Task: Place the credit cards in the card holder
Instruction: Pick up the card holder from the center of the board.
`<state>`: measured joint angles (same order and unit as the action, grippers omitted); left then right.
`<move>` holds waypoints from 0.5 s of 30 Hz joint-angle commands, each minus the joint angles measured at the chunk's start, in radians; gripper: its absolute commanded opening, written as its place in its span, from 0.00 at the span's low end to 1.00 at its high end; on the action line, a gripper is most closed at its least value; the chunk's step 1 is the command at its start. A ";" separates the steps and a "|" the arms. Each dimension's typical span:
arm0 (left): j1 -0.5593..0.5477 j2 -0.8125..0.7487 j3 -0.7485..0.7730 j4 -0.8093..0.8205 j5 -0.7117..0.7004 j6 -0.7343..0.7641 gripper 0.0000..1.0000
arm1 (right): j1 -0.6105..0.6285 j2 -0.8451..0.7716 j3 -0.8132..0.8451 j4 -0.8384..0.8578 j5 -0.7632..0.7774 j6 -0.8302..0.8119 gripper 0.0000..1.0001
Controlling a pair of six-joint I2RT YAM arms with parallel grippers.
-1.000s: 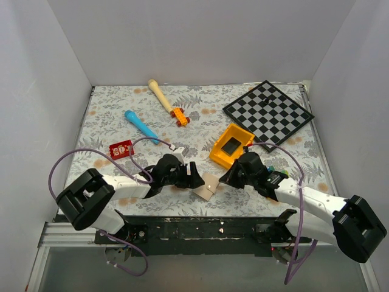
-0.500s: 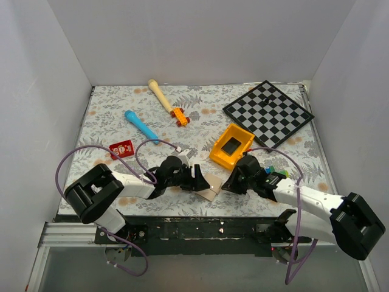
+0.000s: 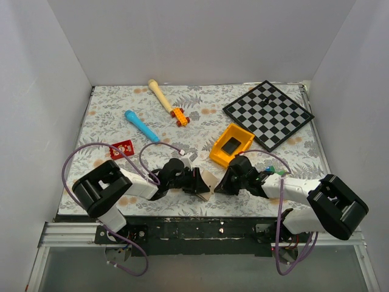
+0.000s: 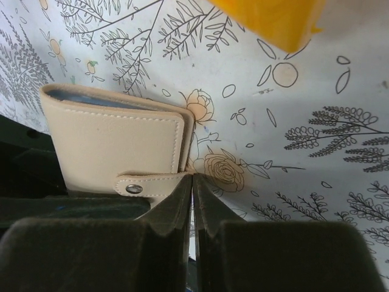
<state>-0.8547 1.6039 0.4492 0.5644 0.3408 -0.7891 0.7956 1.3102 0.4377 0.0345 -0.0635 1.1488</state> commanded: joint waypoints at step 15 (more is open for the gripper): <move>-0.014 -0.148 0.014 -0.133 -0.013 0.070 0.47 | 0.011 -0.051 -0.007 -0.146 0.108 -0.021 0.11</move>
<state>-0.8635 1.5024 0.4389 0.4747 0.3450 -0.7586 0.8009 1.2636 0.4374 -0.0357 -0.0071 1.1481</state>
